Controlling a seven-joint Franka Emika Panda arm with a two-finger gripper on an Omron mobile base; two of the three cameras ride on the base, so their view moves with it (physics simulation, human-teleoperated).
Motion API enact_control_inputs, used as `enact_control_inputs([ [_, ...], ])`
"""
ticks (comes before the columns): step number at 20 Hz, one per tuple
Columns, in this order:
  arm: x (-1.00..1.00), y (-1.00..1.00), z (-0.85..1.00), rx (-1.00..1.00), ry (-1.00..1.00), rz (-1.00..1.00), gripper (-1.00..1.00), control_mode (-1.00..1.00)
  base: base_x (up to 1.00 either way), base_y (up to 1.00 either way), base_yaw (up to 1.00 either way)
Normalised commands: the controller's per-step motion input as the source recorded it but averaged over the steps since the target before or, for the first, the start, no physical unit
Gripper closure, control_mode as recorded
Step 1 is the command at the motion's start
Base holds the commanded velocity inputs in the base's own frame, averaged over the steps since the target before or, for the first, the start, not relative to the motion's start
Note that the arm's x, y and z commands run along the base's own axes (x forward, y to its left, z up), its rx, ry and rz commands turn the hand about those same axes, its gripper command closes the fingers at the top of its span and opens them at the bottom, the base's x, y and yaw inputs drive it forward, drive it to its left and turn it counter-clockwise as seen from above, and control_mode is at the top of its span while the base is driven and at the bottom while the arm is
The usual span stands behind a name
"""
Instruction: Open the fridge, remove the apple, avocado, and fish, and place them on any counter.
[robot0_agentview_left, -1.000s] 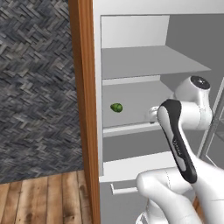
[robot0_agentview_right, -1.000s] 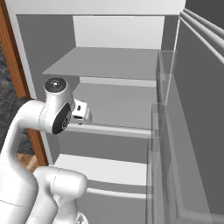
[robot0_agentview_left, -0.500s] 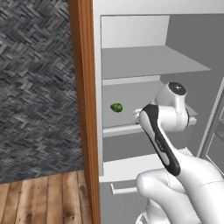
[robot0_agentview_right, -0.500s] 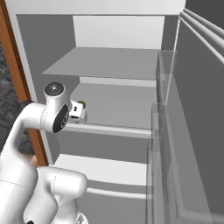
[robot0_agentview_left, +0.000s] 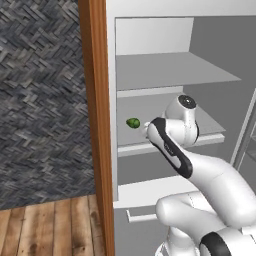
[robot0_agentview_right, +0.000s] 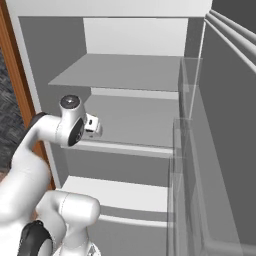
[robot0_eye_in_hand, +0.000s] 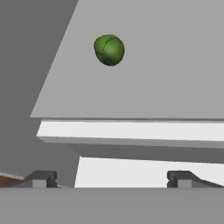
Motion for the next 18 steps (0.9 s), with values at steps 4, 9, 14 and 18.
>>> enact_control_inputs([
  [4,0.44,0.08,-0.20,0.00,0.05,0.00,-1.00,-1.00,0.00,0.00,0.00],
  [9,0.30,0.04,-0.24,0.00,0.08,0.00,-1.00,-1.00,0.00,0.00,0.00],
  [14,0.30,0.11,-0.15,0.00,0.00,0.00,-1.00,-1.00,0.00,0.00,0.00],
  [18,0.18,0.16,-0.08,0.00,0.00,0.00,-1.00,-1.00,0.00,0.00,0.00],
])
